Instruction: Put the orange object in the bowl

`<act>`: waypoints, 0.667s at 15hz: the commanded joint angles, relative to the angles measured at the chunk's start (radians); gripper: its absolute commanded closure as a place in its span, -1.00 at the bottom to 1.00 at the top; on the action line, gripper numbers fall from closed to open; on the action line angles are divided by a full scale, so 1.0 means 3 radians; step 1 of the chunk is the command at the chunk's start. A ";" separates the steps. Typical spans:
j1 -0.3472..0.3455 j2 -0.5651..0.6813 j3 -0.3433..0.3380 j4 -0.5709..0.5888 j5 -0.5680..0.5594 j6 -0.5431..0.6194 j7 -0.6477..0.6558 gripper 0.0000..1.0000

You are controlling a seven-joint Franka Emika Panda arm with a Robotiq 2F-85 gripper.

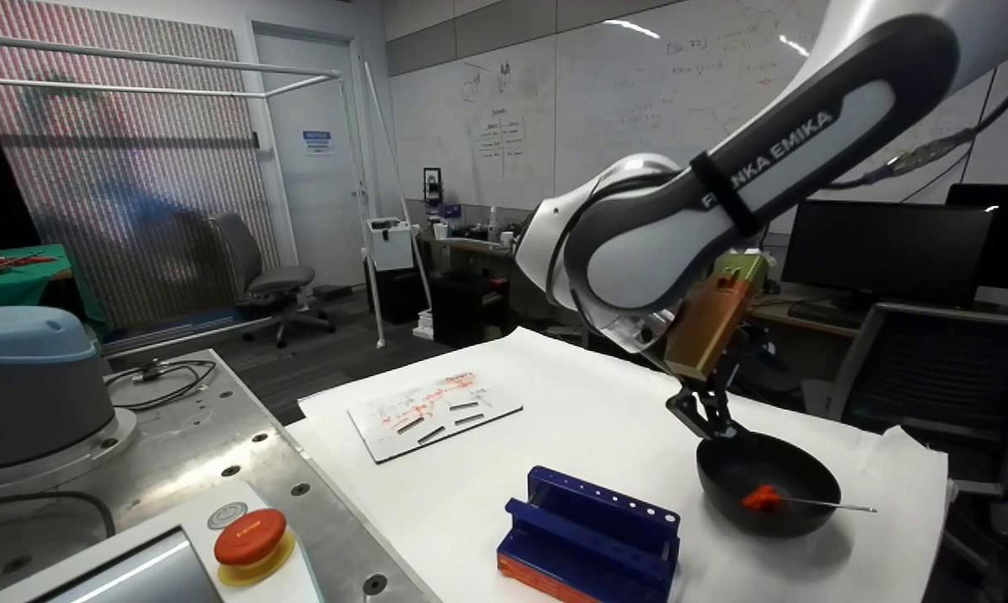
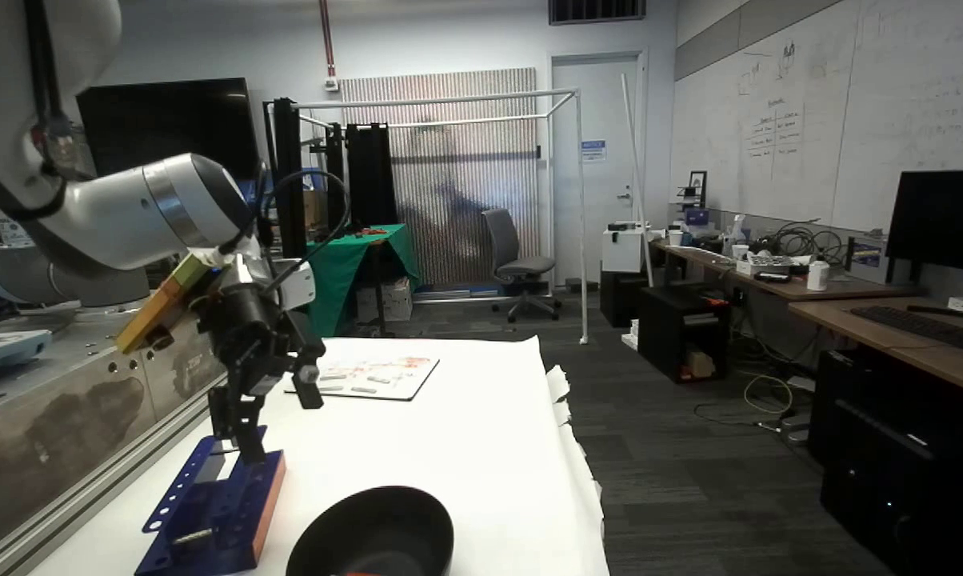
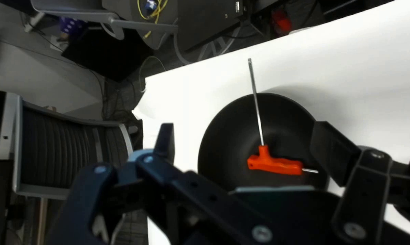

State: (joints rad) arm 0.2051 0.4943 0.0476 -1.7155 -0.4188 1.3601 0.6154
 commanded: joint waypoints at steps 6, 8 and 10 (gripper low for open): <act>-0.0106 -0.1290 0.0096 -0.0689 0.0508 0.0741 -0.0584 -1.00; -0.0148 -0.1509 0.0095 -0.0819 0.0713 0.0928 -0.0692 -1.00; -0.0111 -0.1267 0.0100 -0.0586 0.0566 0.0713 -0.0559 -1.00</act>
State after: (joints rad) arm 0.1848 0.1131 0.0636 -1.8933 -0.2480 1.5761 0.4466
